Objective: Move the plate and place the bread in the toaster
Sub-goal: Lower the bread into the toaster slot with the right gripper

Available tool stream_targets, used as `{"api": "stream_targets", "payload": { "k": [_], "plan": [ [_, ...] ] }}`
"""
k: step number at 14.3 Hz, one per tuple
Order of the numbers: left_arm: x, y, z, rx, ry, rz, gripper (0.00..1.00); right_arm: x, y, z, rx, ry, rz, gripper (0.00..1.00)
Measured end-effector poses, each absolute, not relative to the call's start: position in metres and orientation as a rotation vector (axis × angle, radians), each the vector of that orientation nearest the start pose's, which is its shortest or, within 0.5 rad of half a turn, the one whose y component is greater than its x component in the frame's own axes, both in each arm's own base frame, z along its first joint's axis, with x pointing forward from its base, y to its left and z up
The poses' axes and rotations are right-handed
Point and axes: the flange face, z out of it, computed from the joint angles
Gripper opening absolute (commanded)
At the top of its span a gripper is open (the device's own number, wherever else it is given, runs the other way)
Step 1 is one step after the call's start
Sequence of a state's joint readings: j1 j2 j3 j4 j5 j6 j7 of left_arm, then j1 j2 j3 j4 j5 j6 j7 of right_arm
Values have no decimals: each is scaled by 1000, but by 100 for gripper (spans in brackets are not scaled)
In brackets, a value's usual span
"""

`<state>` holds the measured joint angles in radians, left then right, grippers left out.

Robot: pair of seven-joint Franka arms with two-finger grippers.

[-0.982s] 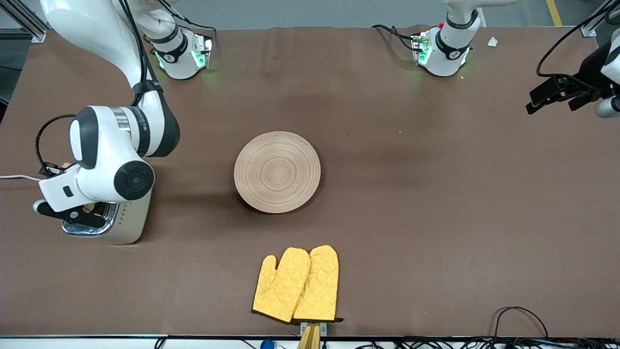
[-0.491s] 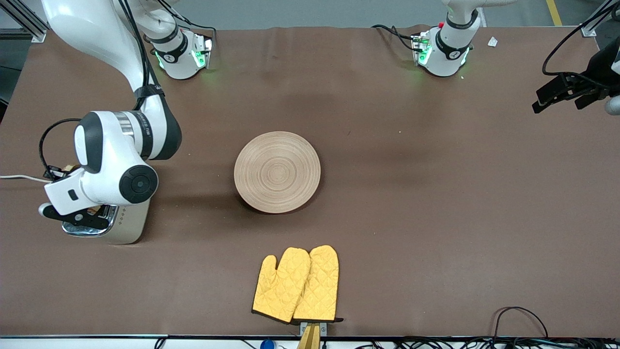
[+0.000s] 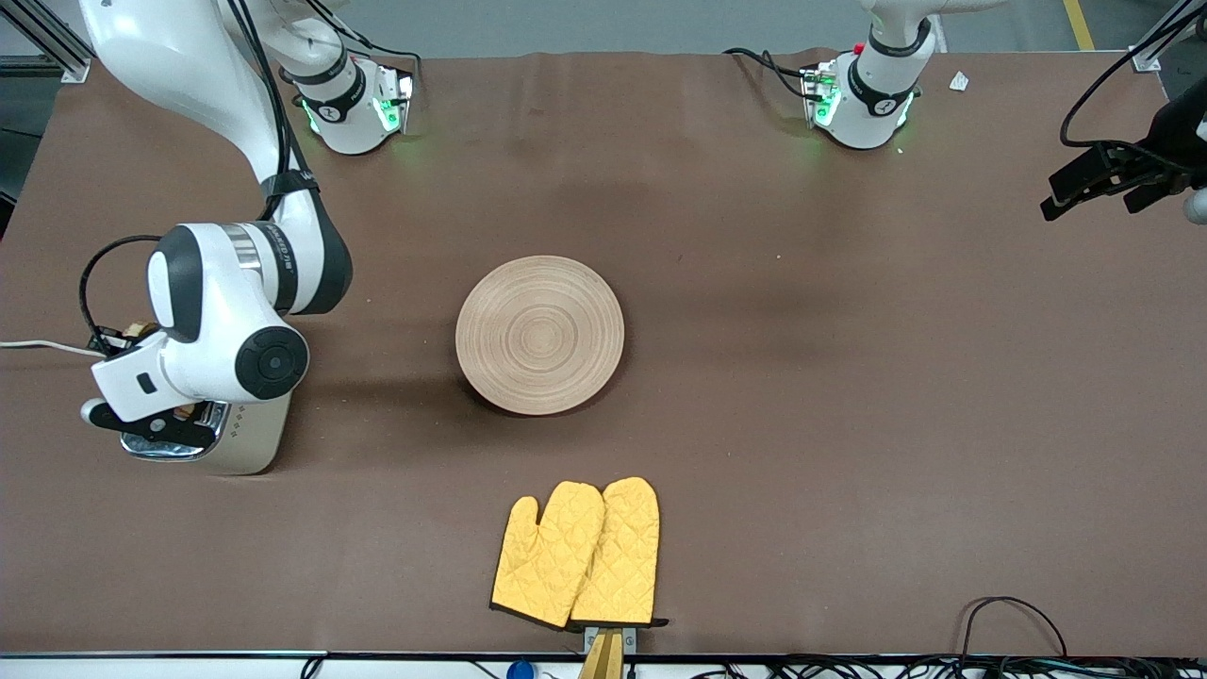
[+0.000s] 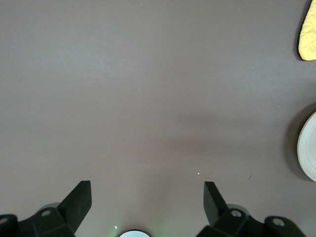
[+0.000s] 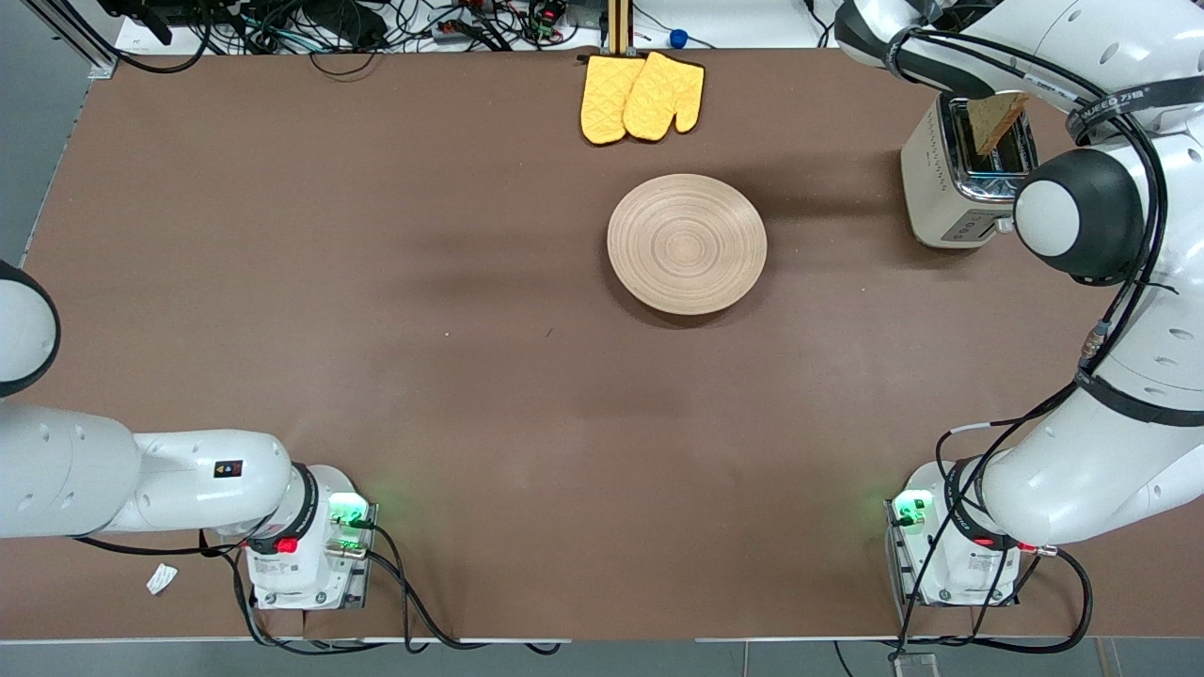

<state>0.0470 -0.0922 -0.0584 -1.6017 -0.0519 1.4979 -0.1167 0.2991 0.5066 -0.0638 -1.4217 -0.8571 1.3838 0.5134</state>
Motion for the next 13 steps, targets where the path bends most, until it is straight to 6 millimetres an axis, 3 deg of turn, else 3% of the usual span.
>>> {"api": "stream_targets", "payload": {
  "k": [13],
  "plan": [
    [525, -11, 654, -3188, -82, -1, 100, 654, 65, 392, 2114, -168, -172, 0]
  ]
}}
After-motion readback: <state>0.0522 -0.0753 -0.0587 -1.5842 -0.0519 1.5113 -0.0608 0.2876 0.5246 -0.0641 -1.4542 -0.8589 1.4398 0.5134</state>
